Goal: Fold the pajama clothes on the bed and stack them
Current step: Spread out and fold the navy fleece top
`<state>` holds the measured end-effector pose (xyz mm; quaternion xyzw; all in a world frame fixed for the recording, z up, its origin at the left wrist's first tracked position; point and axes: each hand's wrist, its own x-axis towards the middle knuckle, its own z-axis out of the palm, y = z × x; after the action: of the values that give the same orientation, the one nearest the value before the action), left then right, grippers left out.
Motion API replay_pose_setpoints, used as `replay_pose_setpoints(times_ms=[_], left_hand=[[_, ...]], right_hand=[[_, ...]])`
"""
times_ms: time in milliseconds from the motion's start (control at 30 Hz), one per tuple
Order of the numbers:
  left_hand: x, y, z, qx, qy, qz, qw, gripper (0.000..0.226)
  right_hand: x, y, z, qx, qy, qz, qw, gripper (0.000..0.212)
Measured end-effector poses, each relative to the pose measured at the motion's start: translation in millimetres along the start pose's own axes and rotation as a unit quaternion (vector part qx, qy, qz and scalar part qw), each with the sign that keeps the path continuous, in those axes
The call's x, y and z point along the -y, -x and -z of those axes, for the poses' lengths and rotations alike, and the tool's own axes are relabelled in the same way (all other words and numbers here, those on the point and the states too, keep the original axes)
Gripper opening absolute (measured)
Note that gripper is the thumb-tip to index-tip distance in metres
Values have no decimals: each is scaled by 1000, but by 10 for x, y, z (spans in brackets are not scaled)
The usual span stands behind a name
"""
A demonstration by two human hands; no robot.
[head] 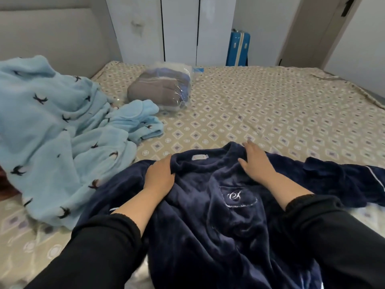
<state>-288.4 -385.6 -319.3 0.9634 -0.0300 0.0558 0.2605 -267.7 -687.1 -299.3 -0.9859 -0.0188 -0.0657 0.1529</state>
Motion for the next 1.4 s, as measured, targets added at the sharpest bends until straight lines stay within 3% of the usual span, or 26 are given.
replay_pose_setpoints(times_ms=[133,200,267,300,400,500,567,633,700,800,867,900,933,1067,1200,1400], left_hand=[[97,-361,16,-13,38,24,999,28],[118,-544,40,-27,57,25,998,20],[123,-729,69,-45,52,26,997,19],[126,-822,88,-56,41,22,997,19],[62,-1150,222,-106,25,3,994,18],[-168,-1705,465,-215,54,20,975,17],[-363,-2048,602,-240,-14,49,969,28],[-497,-2178,569,-193,-123,81,970,62],[-535,-2046,361,-135,-181,49,973,83],[-431,-1563,-183,28,-220,-72,972,75],[-277,-1244,-486,171,-217,-73,958,71],[-195,-1132,-589,199,-212,-63,955,70],[-128,-1057,-651,197,-212,-61,955,69],[-70,-924,-640,146,-214,-86,962,62],[-74,-647,-513,150,-207,-102,961,58],[-31,-26,-287,171,-201,-121,957,55]], right_hand=[[-65,-369,-98,111,21,-55,992,96],[-69,-476,-200,122,42,-63,990,78],[-33,-583,-250,74,94,-44,992,33],[2,-651,-241,44,129,-30,990,22],[94,-982,-36,-81,205,-30,975,23],[218,-1518,364,-216,147,-101,960,23],[314,-1828,579,-240,113,-141,954,27],[391,-1939,553,-170,87,-167,967,46],[454,-1820,353,-70,82,-148,983,71],[474,-1393,-122,38,83,-67,994,74],[421,-1055,-460,151,87,-50,983,72],[382,-895,-614,196,99,-44,975,71],[342,-764,-735,211,109,-36,971,69],[282,-608,-844,150,103,-21,983,66],[330,-516,-773,196,86,-27,976,65],[564,-42,-485,262,-82,-98,956,66]])
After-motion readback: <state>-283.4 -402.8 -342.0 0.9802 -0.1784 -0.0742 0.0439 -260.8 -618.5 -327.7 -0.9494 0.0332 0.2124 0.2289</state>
